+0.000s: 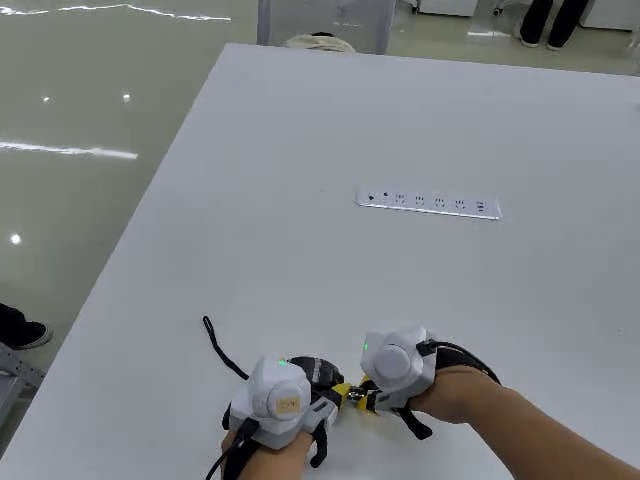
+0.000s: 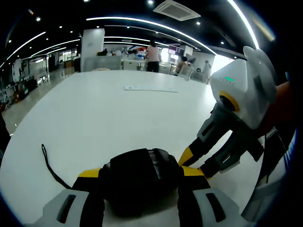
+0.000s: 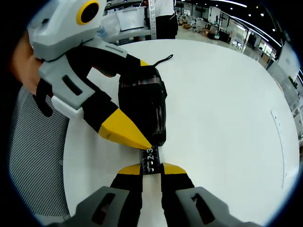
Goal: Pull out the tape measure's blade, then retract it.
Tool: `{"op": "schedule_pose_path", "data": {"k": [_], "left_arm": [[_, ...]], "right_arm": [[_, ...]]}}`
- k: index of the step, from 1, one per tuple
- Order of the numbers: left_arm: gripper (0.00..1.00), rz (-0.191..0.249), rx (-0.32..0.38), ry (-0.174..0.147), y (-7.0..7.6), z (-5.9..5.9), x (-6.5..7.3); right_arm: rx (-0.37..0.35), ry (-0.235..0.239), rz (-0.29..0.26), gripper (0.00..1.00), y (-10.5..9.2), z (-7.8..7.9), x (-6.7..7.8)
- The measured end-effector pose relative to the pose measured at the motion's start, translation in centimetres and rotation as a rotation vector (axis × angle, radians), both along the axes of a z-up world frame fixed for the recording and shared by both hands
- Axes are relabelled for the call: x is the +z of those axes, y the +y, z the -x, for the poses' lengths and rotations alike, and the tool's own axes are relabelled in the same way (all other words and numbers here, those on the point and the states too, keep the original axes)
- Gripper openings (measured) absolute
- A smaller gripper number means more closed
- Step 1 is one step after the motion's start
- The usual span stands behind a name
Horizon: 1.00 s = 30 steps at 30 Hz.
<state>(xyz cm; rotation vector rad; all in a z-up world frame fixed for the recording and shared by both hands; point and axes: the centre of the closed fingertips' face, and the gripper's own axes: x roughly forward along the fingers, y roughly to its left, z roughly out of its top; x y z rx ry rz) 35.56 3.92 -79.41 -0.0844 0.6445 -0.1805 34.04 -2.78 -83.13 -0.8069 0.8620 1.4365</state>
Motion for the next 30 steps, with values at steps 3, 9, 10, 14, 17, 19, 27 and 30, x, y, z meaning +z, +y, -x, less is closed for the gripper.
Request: {"op": "schedule_pose_path", "data": {"k": [3,9,10,14,17,19,27,30], "left_arm": [[0.59,0.007,-0.002,-0.003,0.0,0.1,0.1],[0.59,0.018,-0.004,-0.004,0.0,0.0,0.1],[0.59,0.018,-0.005,-0.005,0.0,0.0,0.1],[0.59,0.028,-0.015,-0.008,0.0,0.1,0.1],[0.59,0.026,-0.02,-0.008,0.0,0.1,0.2],[0.59,0.027,-0.018,-0.009,0.0,0.1,0.1],[0.59,0.029,-0.019,-0.012,0.0,0.1,0.0],[0.59,0.03,-0.019,-0.011,-0.1,0.1,0.1]], "right_arm": [[-0.011,0.007,-0.008,0.14,0.3,0.0,0.0],[-0.025,0.017,-0.017,0.14,0.7,0.0,0.1],[-0.025,0.017,-0.021,0.14,0.8,0.0,0.1],[-0.032,0.021,-0.036,0.14,1.7,0.2,0.1],[0.01,0.003,-0.029,0.14,2.1,0.3,-0.1],[-0.004,0.015,-0.031,0.14,2.0,0.4,0.0],[0.023,0.011,-0.051,0.15,2.2,0.5,0.1],[0.017,0.012,-0.063,0.15,2.2,0.4,0.1]]}}
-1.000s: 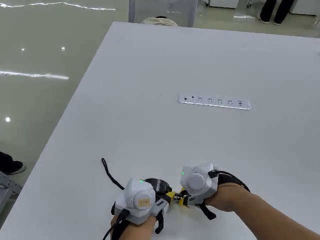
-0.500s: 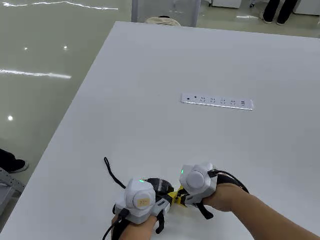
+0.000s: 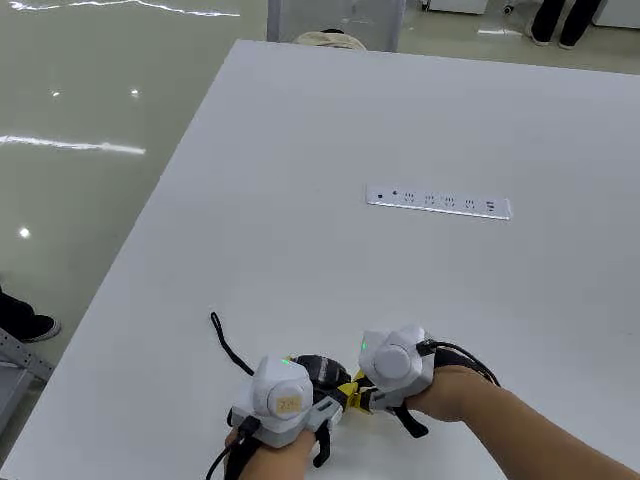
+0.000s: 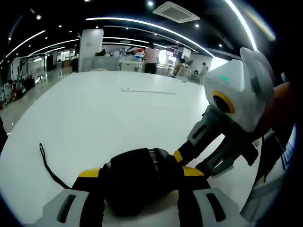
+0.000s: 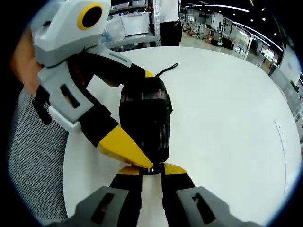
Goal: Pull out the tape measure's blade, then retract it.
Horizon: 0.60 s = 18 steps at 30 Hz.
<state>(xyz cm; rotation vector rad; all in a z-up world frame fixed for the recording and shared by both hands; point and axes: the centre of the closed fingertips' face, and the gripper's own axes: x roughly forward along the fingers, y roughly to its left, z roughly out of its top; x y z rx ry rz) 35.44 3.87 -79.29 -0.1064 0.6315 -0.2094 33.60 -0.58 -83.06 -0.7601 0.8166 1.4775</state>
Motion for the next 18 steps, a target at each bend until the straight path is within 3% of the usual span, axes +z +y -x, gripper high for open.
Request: {"op": "schedule_pose_path", "data": {"k": [5,10,12,15,18], "left_arm": [[0.59,0.009,-0.001,0.004,0.05,0.01,0.03],[0.59,0.011,-0.006,0.006,0.06,0.05,-0.06],[0.59,0.013,-0.007,0.006,0.02,0.07,0.02],[0.59,0.012,-0.005,0.004,0.0,0.05,-0.03],[0.59,0.015,-0.004,0.004,-0.01,0.04,-0.05]], "right_arm": [[-0.007,0.033,-0.014,0.15,0.16,-0.08,0.12],[-0.006,0.029,-0.027,0.16,0.08,0.08,0.13],[-0.015,0.006,-0.041,0.2,0.02,-0.25,0.29],[-0.039,0.024,-0.054,0.27,-0.15,-0.08,0.36],[-0.033,0.022,-0.06,0.28,-0.54,0.2,0.44]]}}
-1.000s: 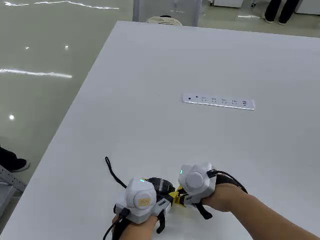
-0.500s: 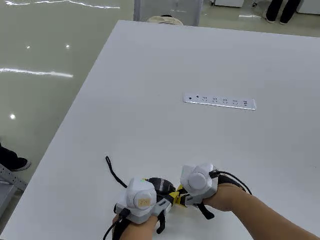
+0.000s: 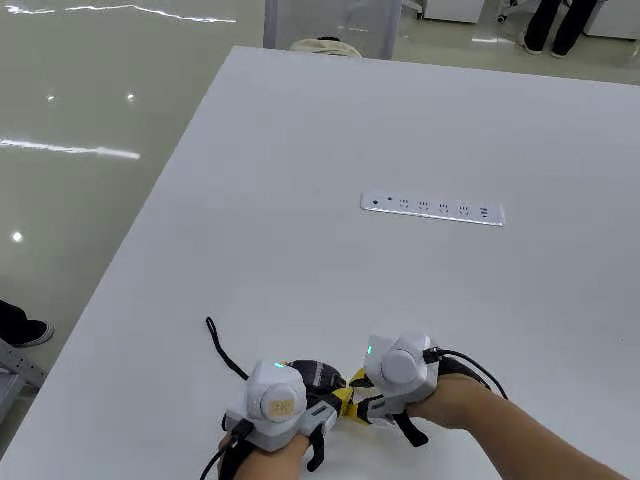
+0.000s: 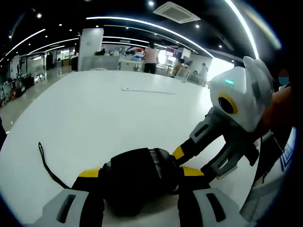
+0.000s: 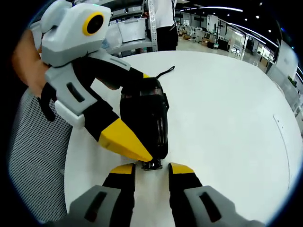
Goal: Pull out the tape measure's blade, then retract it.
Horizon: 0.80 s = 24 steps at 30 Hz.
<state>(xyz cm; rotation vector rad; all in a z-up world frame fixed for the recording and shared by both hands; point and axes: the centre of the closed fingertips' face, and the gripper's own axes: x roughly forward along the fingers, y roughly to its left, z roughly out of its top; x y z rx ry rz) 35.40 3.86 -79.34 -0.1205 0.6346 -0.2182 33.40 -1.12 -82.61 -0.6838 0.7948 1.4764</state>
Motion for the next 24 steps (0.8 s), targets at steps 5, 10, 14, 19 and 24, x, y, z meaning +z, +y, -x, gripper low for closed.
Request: {"op": "schedule_pose_path", "data": {"k": [5,10,14,19,24], "left_arm": [[0.6,-0.001,0.001,-0.001,0.0,0.0,0.0],[0.61,0.004,-0.001,-0.002,0.0,0.0,0.0],[0.62,-0.021,-0.078,0.007,-0.1,0.3,-0.2],[0.81,-0.052,-0.163,-0.041,0.2,1.1,0.7],[0.87,0.056,-0.249,-0.083,0.5,1.7,2.8]], "right_arm": [[-0.018,-0.01,0.0,0.3,-1.0,0.2,0.1],[-0.068,-0.052,-0.054,0.37,-1.7,-0.2,1.2],[-0.152,-0.088,-0.109,0.48,-2.5,-1.1,2.4],[-0.26,-0.12,-0.161,0.59,-4.7,-1.9,4.1],[-0.343,-0.141,-0.187,0.67,-7.3,-1.9,5.0]]}}
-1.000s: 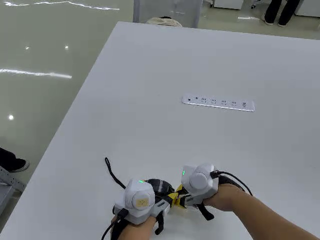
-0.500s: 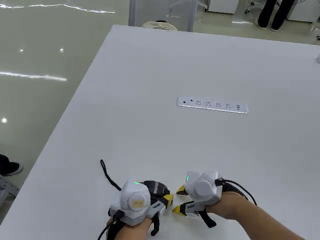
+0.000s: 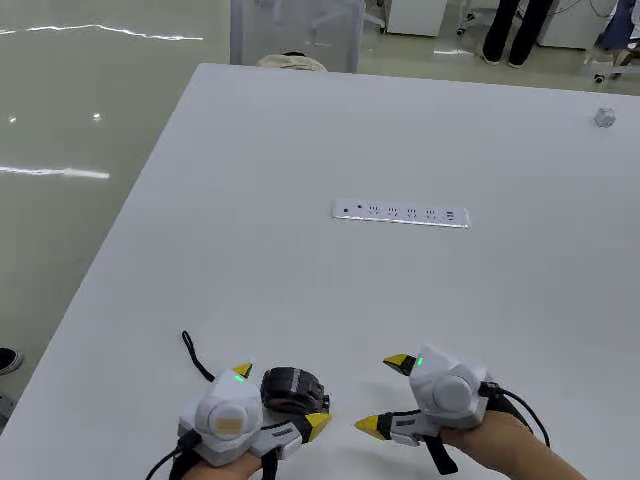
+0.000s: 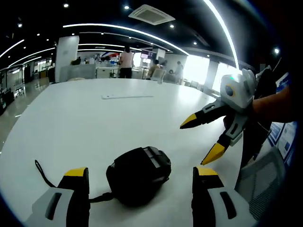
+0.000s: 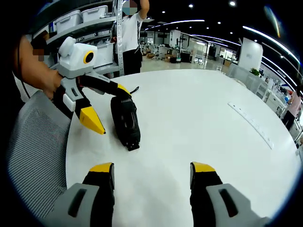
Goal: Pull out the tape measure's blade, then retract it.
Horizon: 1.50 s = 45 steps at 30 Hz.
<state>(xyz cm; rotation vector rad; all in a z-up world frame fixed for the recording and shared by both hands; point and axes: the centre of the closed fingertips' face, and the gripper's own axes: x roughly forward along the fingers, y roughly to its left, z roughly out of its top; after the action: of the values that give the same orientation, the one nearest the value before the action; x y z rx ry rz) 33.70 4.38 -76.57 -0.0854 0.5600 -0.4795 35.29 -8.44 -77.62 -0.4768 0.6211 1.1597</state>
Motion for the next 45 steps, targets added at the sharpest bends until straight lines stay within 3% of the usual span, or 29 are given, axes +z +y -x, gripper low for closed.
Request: {"op": "schedule_pose_path", "data": {"k": [4,9,13,20,22,23,27,36,42,45], "left_arm": [[0.93,0.041,-0.021,-0.039,1.5,-0.2,1.7],[1.0,0.039,-0.023,-0.063,3.8,-0.2,2.9],[1.0,0.035,-0.071,-0.062,4.9,0.5,3.6],[1.0,0.052,-0.042,-0.061,8.4,2.2,3.8],[1.0,0.008,-0.069,-0.083,9.1,3.0,3.6],[1.0,0.006,-0.079,-0.084,9.2,3.4,3.5],[1.0,0.044,-0.064,-0.082,10.2,4.6,3.9],[1.0,0.043,-0.003,-0.057,12.9,6.7,3.8],[1.0,0.02,-0.01,-0.033,13.0,8.2,3.4],[1.0,-0.014,-0.015,-0.028,13.2,8.8,3.2]], "right_arm": [[-0.064,0.01,-0.027,0.75,-1.8,0.7,0.5],[-0.161,0.018,-0.068,0.86,-4.1,1.0,0.9],[-0.198,0.011,-0.088,0.93,-6.2,1.5,1.5],[-0.307,0.004,-0.108,1.0,-11.4,2.4,2.0],[-0.334,0.003,-0.1,1.0,-13.0,2.8,2.1],[-0.345,0.001,-0.102,1.0,-13.6,3.0,2.2],[-0.39,-0.016,-0.093,1.0,-16.3,3.7,2.5],[-0.461,-0.03,-0.09,1.0,-20.3,5.2,3.2],[-0.502,-0.03,-0.094,1.0,-21.9,6.0,3.3],[-0.504,-0.038,-0.084,1.0,-22.6,6.7,3.2]]}}
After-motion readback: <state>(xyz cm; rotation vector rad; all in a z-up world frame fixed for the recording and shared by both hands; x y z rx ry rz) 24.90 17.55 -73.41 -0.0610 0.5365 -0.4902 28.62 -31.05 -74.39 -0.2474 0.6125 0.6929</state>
